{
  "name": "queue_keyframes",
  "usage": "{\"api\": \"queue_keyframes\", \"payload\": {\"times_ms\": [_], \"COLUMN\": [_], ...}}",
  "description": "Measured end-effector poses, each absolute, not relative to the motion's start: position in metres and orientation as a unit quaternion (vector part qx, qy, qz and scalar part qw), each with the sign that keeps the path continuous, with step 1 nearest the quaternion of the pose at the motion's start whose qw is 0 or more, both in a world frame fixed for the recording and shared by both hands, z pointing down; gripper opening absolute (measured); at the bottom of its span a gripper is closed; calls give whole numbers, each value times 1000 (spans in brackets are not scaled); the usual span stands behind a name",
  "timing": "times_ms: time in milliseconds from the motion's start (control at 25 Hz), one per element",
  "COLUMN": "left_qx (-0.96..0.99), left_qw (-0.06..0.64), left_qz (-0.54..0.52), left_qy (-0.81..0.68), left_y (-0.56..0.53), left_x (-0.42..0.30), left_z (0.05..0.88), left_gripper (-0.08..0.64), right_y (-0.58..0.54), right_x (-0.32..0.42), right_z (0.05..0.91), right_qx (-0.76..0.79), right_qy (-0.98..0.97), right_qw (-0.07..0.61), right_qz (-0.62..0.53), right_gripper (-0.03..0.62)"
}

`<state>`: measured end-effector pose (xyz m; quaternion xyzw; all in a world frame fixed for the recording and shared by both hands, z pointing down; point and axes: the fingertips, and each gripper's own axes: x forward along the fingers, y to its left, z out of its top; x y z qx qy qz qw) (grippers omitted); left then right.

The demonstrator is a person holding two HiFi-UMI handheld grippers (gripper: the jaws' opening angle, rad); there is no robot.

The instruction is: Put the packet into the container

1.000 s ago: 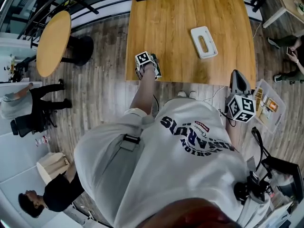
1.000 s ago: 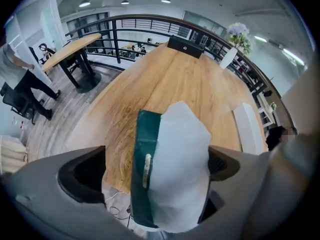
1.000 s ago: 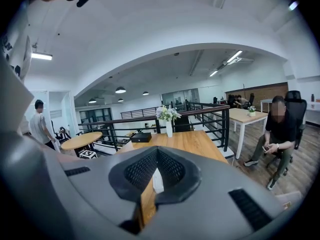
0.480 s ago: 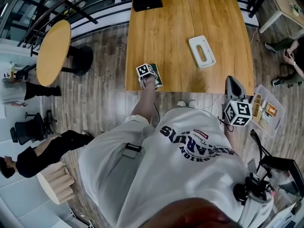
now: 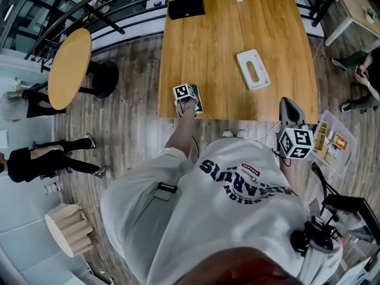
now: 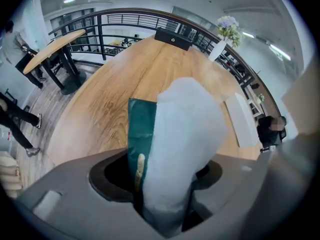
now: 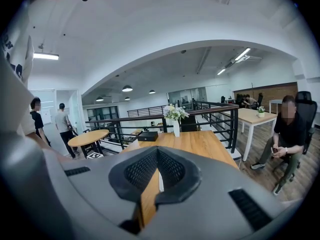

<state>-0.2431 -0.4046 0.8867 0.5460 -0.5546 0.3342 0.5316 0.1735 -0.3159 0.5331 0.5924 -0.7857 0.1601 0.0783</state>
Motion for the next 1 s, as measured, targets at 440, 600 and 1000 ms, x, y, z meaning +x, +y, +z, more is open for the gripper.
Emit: {"api": "queue_keyframes", "payload": {"times_ms": [440,600,1000], "left_qx": [630,676,738], "left_qw": [443,398,306], "left_qz": [399,412,456], "left_qy": [-498,-464,-393], "left_y": [-408,-404,-366], "left_x": [-234,-219,-193], "left_z": [837,785,639], "left_gripper": [282,283,282], "right_y": [-312,-313,-319], "right_x": [179,177,159], "right_z": [537,537,532], "right_qx": [596,594,572], "right_qy": [-783,-784,-802], "right_qw": [77,74,71], "right_qz": [164,164,156], "right_gripper": [8,8,8]}}
